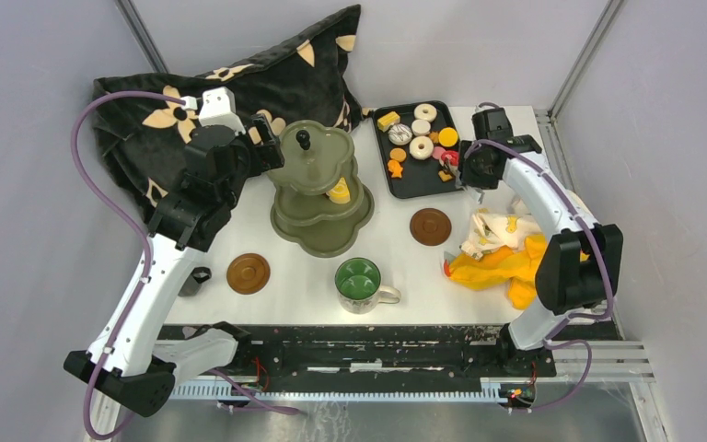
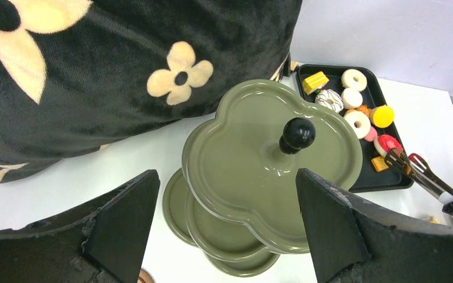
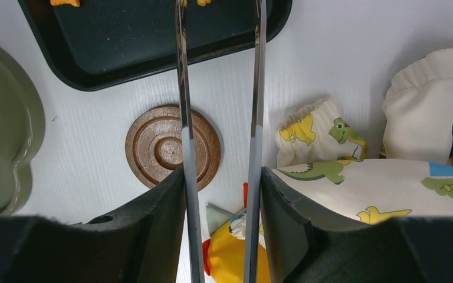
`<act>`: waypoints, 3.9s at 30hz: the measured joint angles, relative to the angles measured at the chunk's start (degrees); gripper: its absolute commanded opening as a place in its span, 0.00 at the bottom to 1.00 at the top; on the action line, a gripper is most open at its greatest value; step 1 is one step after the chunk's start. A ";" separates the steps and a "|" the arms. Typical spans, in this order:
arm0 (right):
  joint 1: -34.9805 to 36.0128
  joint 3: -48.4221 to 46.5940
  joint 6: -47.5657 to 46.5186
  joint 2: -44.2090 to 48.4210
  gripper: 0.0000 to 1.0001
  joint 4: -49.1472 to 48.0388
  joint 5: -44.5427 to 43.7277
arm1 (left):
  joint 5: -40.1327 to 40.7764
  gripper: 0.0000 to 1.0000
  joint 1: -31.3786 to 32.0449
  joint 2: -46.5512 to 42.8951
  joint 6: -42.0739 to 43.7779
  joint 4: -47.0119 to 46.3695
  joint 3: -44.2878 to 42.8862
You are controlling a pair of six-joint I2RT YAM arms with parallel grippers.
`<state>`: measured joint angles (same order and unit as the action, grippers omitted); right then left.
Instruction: Serve the afternoon tea
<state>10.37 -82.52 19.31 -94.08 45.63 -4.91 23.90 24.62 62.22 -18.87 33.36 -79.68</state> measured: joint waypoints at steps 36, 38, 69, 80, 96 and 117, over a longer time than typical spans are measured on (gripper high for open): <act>0.02 8.44 4.92 -8.35 0.41 -9.29 3.96 | -0.07 0.92 0.00 1.62 0.57 -0.33 1.33; 0.02 8.68 4.98 -9.27 0.38 -9.79 4.37 | -0.11 0.92 0.00 1.62 0.57 -0.31 1.33; -8.11 -12.59 0.28 -7.10 0.01 -1.70 -2.58 | -1.60 0.93 0.00 1.49 0.55 0.33 1.07; -14.12 -35.10 -5.33 -31.36 0.01 3.67 -10.82 | -1.29 0.93 0.00 1.38 0.57 0.50 0.66; -16.33 -45.70 -5.53 -44.78 0.32 3.91 -10.64 | -0.90 0.94 0.00 7.67 0.57 -1.05 0.50; -17.27 -25.55 -1.36 -36.15 0.89 -10.64 -4.09 | 0.55 0.94 0.00 9.42 3.23 -3.15 1.11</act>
<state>-6.90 -108.07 17.96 -130.23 34.98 -8.99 24.45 24.62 71.64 -15.64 30.22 -78.56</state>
